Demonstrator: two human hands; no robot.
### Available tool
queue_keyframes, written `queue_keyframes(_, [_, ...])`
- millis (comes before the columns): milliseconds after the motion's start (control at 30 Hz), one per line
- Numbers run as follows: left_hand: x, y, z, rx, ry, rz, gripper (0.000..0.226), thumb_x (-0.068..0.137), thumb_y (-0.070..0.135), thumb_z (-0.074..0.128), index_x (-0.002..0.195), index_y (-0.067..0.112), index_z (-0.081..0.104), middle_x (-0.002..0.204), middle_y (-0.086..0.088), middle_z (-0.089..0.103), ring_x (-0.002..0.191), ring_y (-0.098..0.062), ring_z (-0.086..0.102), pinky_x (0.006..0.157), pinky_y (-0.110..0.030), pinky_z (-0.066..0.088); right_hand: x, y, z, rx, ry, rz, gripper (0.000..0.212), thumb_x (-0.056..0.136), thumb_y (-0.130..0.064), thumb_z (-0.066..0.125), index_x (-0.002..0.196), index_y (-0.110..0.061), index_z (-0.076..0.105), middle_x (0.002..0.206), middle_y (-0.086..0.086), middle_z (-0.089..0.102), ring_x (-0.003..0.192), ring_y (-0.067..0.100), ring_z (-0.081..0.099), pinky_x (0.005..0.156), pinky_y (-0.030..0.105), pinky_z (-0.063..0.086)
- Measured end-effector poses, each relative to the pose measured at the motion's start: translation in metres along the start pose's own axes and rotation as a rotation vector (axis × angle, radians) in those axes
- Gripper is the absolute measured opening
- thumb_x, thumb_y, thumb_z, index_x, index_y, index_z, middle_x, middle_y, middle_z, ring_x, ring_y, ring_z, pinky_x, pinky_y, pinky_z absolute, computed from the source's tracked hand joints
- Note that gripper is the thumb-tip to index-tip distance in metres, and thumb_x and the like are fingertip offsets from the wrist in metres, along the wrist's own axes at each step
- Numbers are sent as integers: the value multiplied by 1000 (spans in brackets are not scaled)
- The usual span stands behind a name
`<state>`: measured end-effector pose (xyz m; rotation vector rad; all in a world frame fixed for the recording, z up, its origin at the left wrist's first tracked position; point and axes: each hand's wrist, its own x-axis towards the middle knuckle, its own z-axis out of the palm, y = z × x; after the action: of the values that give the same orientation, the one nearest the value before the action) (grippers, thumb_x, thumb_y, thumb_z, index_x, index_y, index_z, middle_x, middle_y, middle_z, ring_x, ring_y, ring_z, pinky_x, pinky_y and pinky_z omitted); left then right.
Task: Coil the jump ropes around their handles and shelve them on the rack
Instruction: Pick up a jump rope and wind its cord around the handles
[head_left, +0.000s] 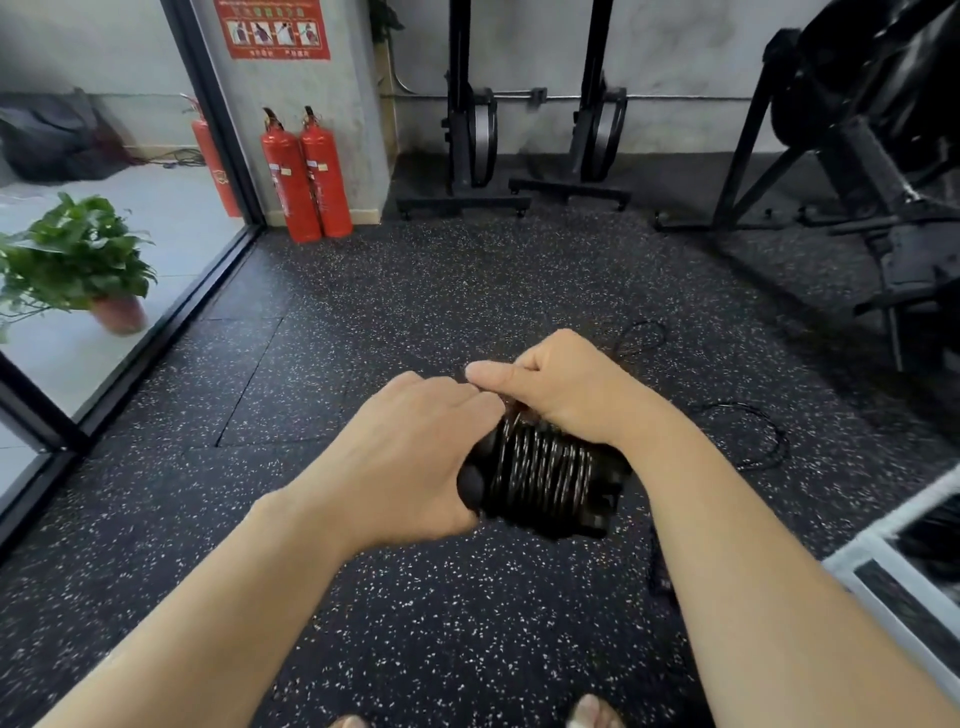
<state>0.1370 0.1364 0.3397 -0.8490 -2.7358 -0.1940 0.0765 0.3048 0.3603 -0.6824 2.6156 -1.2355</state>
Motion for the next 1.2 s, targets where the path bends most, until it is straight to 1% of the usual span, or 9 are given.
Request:
queue_keyframes(133, [1,15,-7,-171,-42,-92,29,63,37,71,74,27,46,64,10,52,62,-13,50,60,-31,45,-9,5,-2,266,-219,187,56,84,-54,64,63,-3,55,50,-5,52,40,7,45,48,20,39])
queue_keyframes(233, [-3,17,-12,-576,25,-334,35,59,21,79,81,34,54,75,13,63,62,-5,55,55,-18,43,-8,11,6,316,-248,234,26,91,-12,56,104,10,60,68,-4,53,50,1,52,48,9,43])
queue_keyframes(333, [-2,10,-6,-695,94,-567,32,59,21,79,82,22,56,69,6,63,53,-7,51,48,-25,44,-4,15,29,176,-112,357,30,91,8,42,68,-7,52,59,-5,39,50,6,38,47,20,36])
queue_keyframes(433, [1,1,-4,-728,58,-699,37,60,24,81,87,17,58,73,3,64,54,-10,51,48,-26,43,2,6,42,154,-2,365,43,94,1,47,60,-20,30,61,-6,34,47,-2,35,43,11,36])
queue_keyframes(600, [-4,-10,-2,-834,81,-822,42,58,20,77,95,12,59,74,3,64,57,-13,53,52,-29,46,0,6,51,184,137,241,39,99,-20,46,60,-21,48,56,-4,47,54,13,42,54,28,33])
queue_keyframes(833, [-10,-14,0,-621,165,-853,33,70,24,77,93,19,54,85,6,65,74,-13,62,57,-26,49,-13,-19,55,418,145,211,44,83,-43,64,54,-12,53,48,-7,36,45,10,27,49,27,25])
queue_keyframes(967, [-10,-11,5,-500,202,-825,26,73,24,70,85,22,47,77,8,61,67,-10,58,57,-30,50,-12,-24,57,259,236,184,49,84,-49,66,56,-10,62,35,-11,39,34,3,30,41,18,23])
queue_keyframes(1067, [-12,-18,-4,-683,145,-851,35,63,32,78,86,18,56,74,7,68,61,-12,63,55,-34,55,-10,-24,57,263,257,135,53,85,-46,65,64,4,64,38,-11,37,37,4,27,42,19,23])
queue_keyframes(1200, [-18,-21,-11,-947,95,-852,27,66,11,80,86,8,62,62,4,65,51,-11,58,48,-23,48,-9,-24,60,279,226,55,54,87,-41,65,69,10,62,41,-11,36,39,5,26,42,18,23])
